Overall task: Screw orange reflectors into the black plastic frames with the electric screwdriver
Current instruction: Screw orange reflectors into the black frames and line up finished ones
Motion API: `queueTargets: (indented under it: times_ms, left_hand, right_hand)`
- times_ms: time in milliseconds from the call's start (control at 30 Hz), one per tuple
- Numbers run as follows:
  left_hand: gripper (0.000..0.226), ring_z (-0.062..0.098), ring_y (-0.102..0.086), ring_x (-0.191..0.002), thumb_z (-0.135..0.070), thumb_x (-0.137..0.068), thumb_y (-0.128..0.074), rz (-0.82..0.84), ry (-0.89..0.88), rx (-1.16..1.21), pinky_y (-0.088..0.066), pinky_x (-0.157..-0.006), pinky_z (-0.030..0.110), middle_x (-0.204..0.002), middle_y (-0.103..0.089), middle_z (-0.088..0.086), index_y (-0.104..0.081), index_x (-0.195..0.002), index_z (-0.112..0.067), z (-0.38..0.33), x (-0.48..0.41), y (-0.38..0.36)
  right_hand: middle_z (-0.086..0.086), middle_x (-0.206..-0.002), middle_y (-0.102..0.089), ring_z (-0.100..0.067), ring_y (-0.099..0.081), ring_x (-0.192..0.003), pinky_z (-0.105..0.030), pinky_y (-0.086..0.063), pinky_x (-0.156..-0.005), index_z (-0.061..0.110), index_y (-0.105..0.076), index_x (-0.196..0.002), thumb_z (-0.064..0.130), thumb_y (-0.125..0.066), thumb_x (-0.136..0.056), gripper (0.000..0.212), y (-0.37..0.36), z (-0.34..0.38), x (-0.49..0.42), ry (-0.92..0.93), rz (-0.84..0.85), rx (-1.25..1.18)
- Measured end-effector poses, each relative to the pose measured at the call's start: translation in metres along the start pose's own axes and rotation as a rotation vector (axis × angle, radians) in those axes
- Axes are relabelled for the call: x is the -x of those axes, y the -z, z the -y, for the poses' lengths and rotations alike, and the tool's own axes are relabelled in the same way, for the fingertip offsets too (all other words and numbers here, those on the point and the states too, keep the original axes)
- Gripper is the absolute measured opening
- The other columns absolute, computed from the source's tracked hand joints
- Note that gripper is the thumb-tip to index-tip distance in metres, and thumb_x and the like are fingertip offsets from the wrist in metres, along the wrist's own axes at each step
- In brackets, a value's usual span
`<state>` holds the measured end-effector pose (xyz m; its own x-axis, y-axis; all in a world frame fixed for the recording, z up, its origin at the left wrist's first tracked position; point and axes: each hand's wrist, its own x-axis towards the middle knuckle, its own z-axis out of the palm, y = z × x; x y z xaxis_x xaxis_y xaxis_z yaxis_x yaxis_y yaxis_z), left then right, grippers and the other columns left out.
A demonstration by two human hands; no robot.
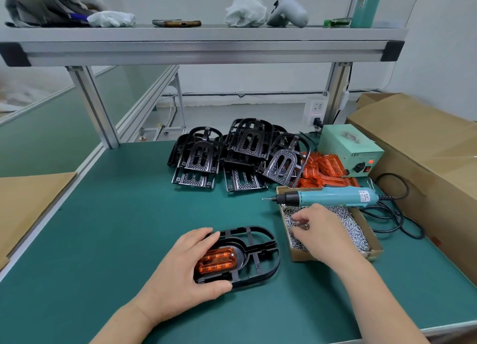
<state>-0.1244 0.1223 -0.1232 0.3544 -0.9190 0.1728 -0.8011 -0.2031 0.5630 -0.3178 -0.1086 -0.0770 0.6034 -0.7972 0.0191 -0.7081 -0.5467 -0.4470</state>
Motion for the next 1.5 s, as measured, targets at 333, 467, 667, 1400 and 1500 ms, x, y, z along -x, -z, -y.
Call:
queueTargets:
  times_ms: [333, 467, 667, 1400, 1500]
  left_hand:
    - [0.101, -0.01, 0.005, -0.147, -0.09, -0.067, -0.054, 0.014, -0.011, -0.001, -0.008, -0.12, 0.021, -0.158, -0.013, -0.03, -0.03, -0.152, -0.041, -0.002, 0.001, -0.001]
    - [0.1, -0.009, 0.004, -0.148, -0.091, -0.068, -0.053, 0.01, -0.019, 0.006, -0.01, -0.121, 0.024, -0.159, -0.013, -0.029, -0.03, -0.151, -0.041, -0.002, 0.001, -0.001]
    - [0.097, -0.007, 0.002, -0.149, -0.09, -0.069, -0.053, 0.001, -0.024, -0.001, -0.014, -0.123, 0.03, -0.16, -0.013, -0.028, -0.031, -0.151, -0.042, 0.0, 0.002, -0.002]
    - [0.082, -0.003, -0.009, -0.15, -0.083, -0.082, -0.045, -0.068, -0.026, 0.024, -0.02, -0.123, 0.036, -0.157, -0.029, -0.023, -0.044, -0.147, -0.034, -0.003, 0.003, 0.001]
    - [0.077, -0.003, -0.016, -0.149, -0.078, -0.083, -0.05, -0.131, -0.023, 0.038, -0.021, -0.12, 0.029, -0.153, -0.036, -0.023, -0.051, -0.143, -0.031, -0.007, 0.003, 0.003]
  right_hand:
    - [0.009, -0.096, -0.061, -0.017, -0.058, -0.092, -0.034, -0.049, -0.082, 0.031, -0.068, -0.084, 0.023, -0.07, -0.087, 0.008, -0.002, 0.001, -0.002, 0.045, 0.016, 0.018]
    - [0.014, -0.079, -0.063, -0.01, -0.058, -0.079, -0.03, -0.049, -0.073, 0.028, -0.064, -0.07, 0.019, -0.073, -0.083, 0.019, -0.004, -0.001, -0.003, 0.024, -0.017, -0.043]
    - [0.01, -0.078, -0.061, -0.013, -0.058, -0.077, -0.032, -0.047, -0.073, 0.026, -0.064, -0.07, 0.018, -0.068, -0.085, 0.018, -0.007, -0.005, 0.0, 0.04, -0.114, -0.1]
    - [0.006, -0.08, -0.07, -0.016, -0.061, -0.078, -0.034, -0.05, -0.074, 0.017, -0.074, -0.076, 0.026, -0.066, -0.095, 0.023, -0.008, -0.009, 0.001, 0.032, -0.142, -0.08]
    - [0.01, -0.074, -0.069, -0.008, -0.059, -0.073, -0.028, -0.042, -0.065, 0.019, -0.072, -0.076, 0.025, -0.065, -0.095, 0.021, -0.006, -0.011, 0.0, -0.001, -0.225, -0.192]
